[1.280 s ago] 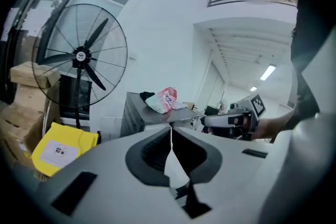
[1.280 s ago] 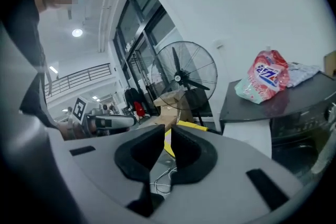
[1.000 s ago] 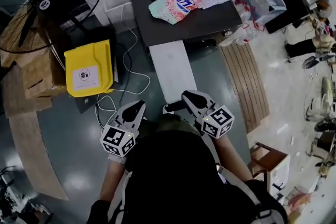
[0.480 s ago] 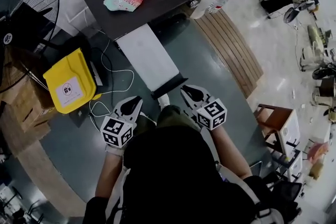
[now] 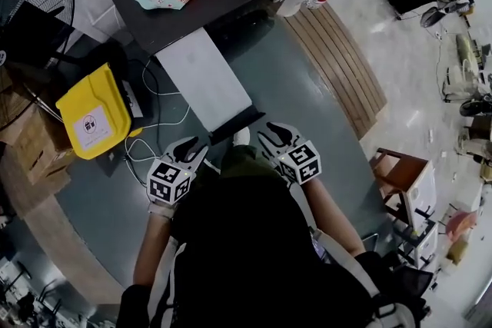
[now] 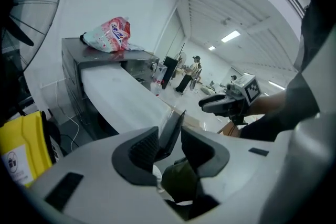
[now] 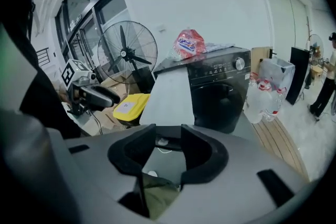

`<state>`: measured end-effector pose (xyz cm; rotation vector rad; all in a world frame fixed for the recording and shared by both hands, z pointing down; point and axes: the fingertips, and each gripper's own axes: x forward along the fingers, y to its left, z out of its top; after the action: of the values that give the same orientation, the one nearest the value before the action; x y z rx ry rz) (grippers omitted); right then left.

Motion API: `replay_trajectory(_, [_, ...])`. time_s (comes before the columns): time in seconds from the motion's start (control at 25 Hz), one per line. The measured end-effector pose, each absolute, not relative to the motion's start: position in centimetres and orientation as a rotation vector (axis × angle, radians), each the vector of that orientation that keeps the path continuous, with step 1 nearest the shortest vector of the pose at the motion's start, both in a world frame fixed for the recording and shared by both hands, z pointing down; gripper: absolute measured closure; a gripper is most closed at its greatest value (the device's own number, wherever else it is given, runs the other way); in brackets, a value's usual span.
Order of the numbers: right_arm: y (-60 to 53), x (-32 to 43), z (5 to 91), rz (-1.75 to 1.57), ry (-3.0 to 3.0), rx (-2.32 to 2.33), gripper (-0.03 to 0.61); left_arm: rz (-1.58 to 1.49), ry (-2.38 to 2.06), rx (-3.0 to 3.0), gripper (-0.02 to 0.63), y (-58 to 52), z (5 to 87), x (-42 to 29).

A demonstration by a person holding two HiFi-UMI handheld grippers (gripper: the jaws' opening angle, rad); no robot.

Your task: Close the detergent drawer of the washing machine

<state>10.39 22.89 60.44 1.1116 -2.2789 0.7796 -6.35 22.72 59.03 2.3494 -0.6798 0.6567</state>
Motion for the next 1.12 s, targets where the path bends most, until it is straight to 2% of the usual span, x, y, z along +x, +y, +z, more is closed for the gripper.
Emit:
replay_trajectory(0.28, [21.1, 12.2, 63.9, 0.789, -2.259, 0.992, 0.416, 0.752, -0.672, 2.273, 0.459, 23.2, 62.8, -4.3])
replay_trajectory(0.52, [20.1, 12.7, 65.8, 0.714, -2.261, 0.805, 0.368, 0.91, -0.683, 2.214, 0.437, 24.0, 66.5, -3.5])
replay_trajectory(1.12, [19.6, 12.3, 68.0, 0.631, -2.342, 0.501, 0.382, 1.057, -0.829, 2.099, 0.458, 23.9, 70.1, -1.6])
